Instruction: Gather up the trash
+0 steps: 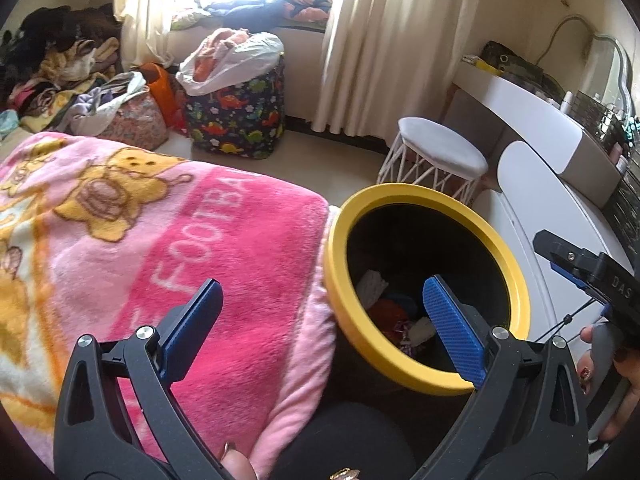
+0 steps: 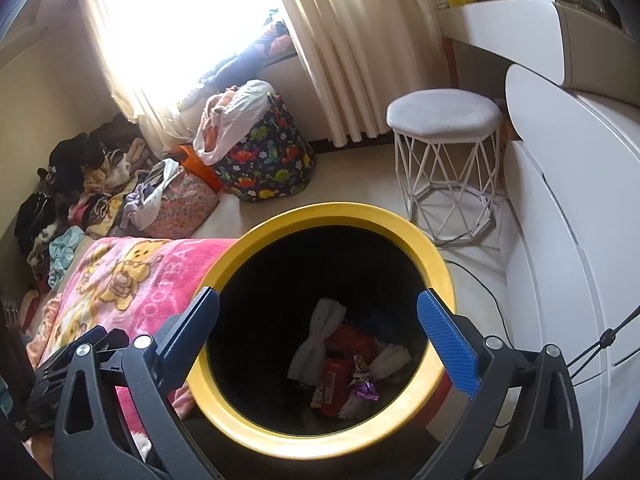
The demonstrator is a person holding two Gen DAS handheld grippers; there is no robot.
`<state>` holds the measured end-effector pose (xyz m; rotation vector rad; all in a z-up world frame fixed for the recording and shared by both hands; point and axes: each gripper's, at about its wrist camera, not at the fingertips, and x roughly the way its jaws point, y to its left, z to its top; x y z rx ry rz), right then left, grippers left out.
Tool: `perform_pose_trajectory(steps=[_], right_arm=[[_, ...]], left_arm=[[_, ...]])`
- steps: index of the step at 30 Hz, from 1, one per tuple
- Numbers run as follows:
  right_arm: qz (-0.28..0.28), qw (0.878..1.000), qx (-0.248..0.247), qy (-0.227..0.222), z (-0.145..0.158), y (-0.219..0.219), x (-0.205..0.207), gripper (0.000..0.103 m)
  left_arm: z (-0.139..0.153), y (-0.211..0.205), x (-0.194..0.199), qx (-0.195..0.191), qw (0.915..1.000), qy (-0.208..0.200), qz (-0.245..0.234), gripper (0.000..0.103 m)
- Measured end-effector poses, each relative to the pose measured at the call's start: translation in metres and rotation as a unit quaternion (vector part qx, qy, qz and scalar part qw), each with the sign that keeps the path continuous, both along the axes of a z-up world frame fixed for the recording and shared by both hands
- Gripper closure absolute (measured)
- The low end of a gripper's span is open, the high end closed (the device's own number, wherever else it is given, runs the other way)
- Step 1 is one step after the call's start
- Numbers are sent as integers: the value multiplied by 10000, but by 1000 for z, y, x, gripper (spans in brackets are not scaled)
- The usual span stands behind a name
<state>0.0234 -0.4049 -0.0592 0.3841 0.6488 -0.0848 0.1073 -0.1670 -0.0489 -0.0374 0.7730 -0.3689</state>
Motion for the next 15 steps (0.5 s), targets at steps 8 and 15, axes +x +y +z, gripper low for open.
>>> perform_pose_trajectory(steps=[8, 15], right_arm=[[131, 9984, -269, -489, 11, 25, -19, 6], [84, 9927, -472, -1109, 18, 41, -41, 6]], left_arm=[[7, 24, -15, 237, 9987, -292, 349, 11], [17, 43, -36, 441, 9940, -770, 639, 11]])
